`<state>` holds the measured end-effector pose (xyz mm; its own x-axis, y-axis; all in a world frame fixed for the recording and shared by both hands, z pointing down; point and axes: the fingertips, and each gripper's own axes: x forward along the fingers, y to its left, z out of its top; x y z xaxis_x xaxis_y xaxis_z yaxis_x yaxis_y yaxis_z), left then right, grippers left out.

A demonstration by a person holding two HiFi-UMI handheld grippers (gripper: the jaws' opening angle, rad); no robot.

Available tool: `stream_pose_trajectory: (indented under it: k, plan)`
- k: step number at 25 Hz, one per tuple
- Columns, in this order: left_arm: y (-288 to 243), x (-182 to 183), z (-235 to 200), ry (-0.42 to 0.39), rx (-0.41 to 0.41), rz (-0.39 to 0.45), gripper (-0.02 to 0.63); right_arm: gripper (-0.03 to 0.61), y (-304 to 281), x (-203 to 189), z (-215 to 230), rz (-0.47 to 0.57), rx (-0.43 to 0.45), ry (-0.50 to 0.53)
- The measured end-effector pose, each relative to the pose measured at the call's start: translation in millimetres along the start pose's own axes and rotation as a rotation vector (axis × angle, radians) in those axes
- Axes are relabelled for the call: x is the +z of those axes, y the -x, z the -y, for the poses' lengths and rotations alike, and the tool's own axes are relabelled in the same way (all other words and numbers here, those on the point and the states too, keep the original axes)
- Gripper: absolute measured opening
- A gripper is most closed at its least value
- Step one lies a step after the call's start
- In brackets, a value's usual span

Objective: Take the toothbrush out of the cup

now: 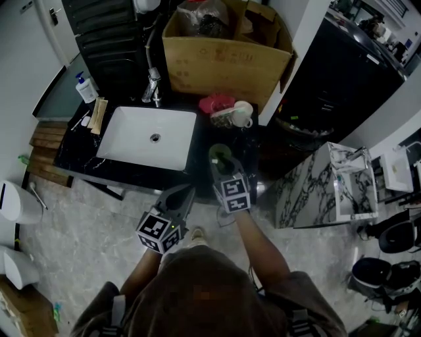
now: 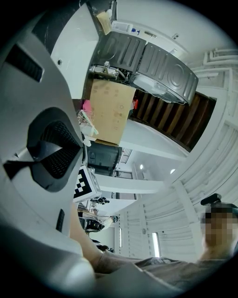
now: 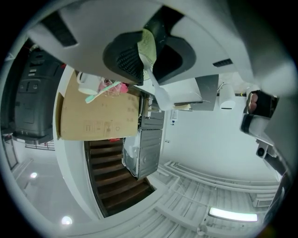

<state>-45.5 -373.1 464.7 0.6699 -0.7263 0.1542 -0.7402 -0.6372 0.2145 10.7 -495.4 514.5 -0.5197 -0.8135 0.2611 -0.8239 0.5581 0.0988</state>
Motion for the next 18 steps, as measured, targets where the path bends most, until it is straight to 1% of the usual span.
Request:
stream_pose_trajectory:
  k: [4,11,18]
  plan:
    - [0,1,2,-0.002,-0.006,0.003,0.0,0.043,0,1,5,-0.004,-0.016,0.016]
    - [0,-1,5,0.004,-0.021,-0.005,0.0,0.034,2,5,10,-0.002,-0.044,0.032]
    - [-1,-1,8,0.013,-0.028,-0.002,0.0,0.025,9,20,19,0.029,-0.068,0.044]
